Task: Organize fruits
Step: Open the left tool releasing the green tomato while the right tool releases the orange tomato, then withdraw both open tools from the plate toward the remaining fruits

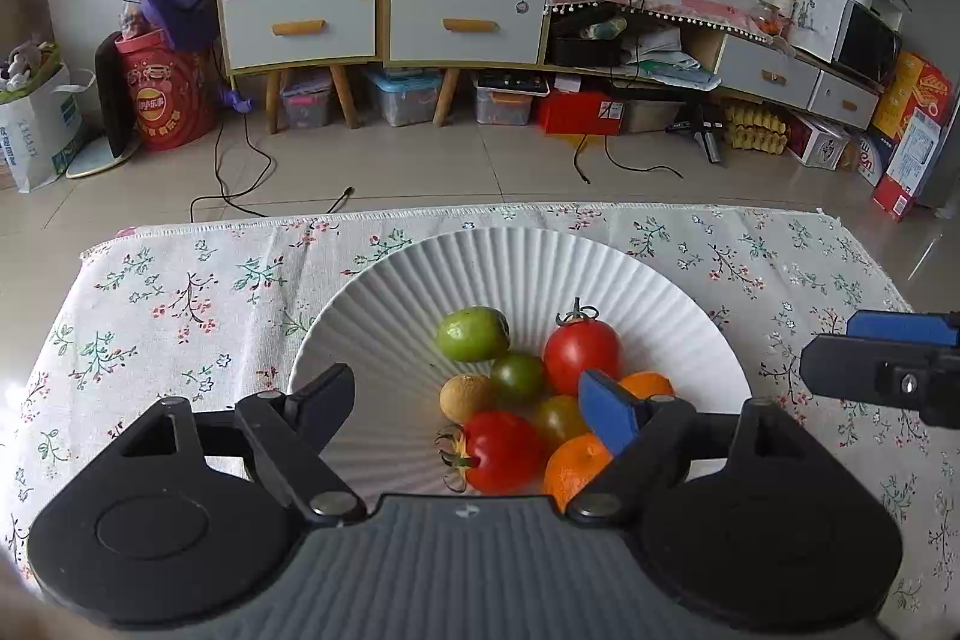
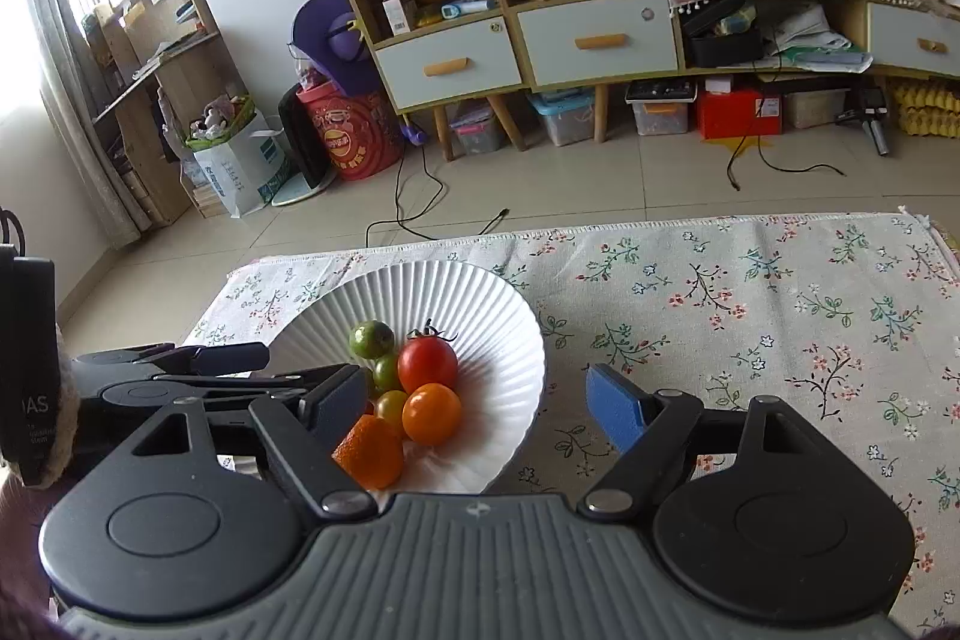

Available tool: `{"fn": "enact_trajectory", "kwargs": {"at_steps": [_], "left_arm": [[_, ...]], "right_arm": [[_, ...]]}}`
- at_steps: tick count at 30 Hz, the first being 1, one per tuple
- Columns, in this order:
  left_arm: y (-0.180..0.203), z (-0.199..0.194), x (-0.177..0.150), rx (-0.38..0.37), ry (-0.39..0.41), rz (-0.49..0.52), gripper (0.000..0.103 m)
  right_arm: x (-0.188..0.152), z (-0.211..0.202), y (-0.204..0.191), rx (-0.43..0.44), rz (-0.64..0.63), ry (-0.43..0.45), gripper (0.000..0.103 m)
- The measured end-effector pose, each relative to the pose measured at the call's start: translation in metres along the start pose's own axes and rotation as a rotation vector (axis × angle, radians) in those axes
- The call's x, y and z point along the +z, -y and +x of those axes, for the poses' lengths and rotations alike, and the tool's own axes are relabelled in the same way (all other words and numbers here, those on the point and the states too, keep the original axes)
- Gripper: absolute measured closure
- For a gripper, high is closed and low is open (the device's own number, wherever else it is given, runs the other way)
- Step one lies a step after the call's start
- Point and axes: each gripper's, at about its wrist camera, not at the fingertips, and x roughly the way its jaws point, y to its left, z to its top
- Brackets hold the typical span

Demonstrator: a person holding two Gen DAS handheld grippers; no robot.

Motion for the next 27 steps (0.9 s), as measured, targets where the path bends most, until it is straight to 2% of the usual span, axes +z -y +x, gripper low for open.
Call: {"fn": "enact_trajectory", "kwargs": {"at_steps": [11, 17, 27], "left_arm": [[0.0, -0.029, -0.018, 0.039, -0.014, -0.016, 0.009], [0.001, -0.046, -0.031, 0.049, -0.018, 0.001, 0.008], [-0.015, -0.059, -0.053, 0.049, -0.04, -0.05, 0.008]], "right_arm": [[-0.002, -0.013, -0.005, 0.018, -0.033, -0.005, 0.013], [-0.007, -0.023, -0.008, 0.018, -0.084, -0.004, 0.007], [-0.031, -0.033, -0.012, 0.02, -0.171, -0.044, 0.001]]}}
